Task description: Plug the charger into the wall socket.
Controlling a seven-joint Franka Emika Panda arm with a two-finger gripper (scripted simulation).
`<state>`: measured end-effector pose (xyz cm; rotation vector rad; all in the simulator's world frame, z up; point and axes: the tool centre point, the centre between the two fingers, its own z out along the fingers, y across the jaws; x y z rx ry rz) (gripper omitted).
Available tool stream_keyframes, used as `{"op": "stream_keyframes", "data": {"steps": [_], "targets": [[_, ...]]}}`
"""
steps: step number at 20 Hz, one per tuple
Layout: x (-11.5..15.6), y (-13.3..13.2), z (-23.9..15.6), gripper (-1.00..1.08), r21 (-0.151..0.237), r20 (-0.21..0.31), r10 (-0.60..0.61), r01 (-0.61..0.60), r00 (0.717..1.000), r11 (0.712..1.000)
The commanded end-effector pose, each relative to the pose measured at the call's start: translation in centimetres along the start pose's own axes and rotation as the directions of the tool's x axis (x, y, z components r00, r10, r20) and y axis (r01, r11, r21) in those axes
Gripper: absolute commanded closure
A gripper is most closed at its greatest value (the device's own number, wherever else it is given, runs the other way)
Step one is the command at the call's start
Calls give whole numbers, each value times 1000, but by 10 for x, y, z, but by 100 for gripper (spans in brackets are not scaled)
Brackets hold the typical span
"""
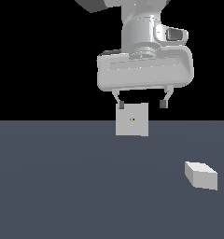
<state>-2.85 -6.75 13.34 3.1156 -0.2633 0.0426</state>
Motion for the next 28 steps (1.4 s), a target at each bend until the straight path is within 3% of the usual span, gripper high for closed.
{"op": "stream_keyframes", "data": {"steps": [1, 14, 28], "targets": [[-11, 14, 11, -92, 0, -8, 20, -20, 1000, 1000], [-60, 75, 61, -92, 5, -45, 105, -105, 993, 994], [-68, 84, 76, -92, 7, -50, 119, -119, 992, 993]]}}
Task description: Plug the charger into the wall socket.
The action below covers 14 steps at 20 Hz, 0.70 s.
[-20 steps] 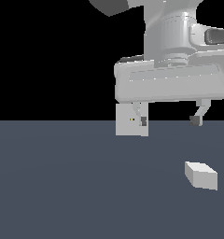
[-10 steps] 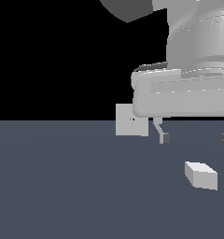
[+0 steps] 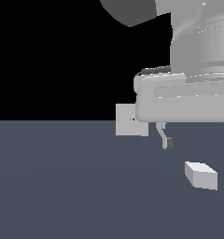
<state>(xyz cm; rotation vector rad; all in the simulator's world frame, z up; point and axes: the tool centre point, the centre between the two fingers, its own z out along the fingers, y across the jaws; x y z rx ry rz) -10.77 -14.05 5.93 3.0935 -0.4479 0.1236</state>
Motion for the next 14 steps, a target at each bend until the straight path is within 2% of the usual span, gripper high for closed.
{"op": "stream_keyframes", "data": {"steps": [1, 14], "targets": [[-1, 0, 6, -92, 0, 1, 0, 0, 1000, 1000], [-5, 0, 47, -92, 2, 0, 1, -1, 1000, 1000]]}}
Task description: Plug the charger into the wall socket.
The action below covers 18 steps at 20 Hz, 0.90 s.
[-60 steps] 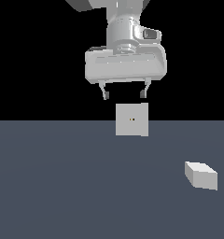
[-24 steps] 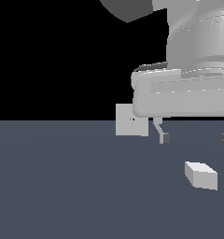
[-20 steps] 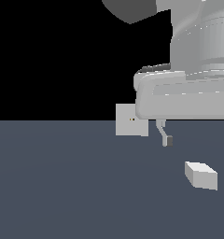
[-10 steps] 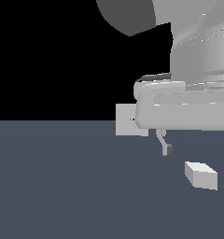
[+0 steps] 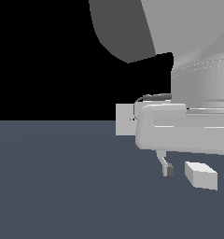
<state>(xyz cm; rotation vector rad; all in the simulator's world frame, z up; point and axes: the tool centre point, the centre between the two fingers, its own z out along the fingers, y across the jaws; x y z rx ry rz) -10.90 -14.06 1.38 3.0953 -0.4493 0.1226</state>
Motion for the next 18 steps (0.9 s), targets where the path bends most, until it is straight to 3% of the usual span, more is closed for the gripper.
{"op": "stream_keyframes", "data": {"steps": [1, 2, 18], "targets": [[0, 0, 2, -92, 0, -1, 0, 0, 1000, 1000], [0, 0, 2, 108, 0, -1, 0, 0, 1000, 1000], [7, -9, -4, 108, 1, -1, -7, 7, 1000, 1000]]}}
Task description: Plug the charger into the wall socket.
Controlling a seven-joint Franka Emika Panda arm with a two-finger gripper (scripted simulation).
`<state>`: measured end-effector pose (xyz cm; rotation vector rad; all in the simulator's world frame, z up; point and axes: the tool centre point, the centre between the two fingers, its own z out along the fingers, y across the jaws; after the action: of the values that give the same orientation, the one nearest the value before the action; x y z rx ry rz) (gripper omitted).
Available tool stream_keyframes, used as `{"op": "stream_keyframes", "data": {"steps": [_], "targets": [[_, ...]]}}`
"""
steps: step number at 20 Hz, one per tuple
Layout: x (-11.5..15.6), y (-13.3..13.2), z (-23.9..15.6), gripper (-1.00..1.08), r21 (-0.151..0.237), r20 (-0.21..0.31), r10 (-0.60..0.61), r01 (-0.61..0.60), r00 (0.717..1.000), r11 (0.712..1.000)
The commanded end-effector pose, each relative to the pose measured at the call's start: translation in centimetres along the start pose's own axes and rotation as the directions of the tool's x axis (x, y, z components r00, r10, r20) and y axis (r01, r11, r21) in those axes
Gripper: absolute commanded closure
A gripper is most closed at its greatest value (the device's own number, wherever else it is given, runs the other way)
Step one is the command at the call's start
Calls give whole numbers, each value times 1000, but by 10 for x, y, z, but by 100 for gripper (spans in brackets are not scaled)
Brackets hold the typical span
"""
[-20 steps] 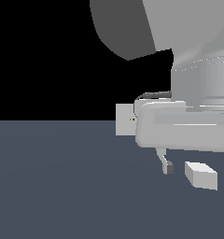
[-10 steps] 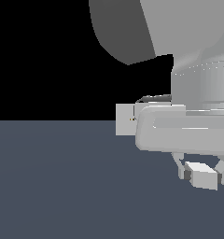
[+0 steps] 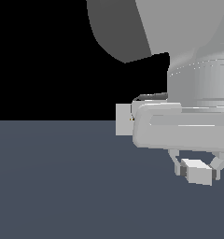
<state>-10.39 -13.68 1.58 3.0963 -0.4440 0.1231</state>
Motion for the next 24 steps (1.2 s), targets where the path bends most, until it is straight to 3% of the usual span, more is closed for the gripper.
{"op": "stream_keyframes", "data": {"steps": [1, 16, 24], "targets": [[5, -7, -5, 108, 1, -1, -6, 6, 1000, 1000], [67, -93, -64, 108, 4, -2, -71, 71, 997, 997], [83, -115, -78, 108, 6, -2, -89, 89, 996, 996]]}}
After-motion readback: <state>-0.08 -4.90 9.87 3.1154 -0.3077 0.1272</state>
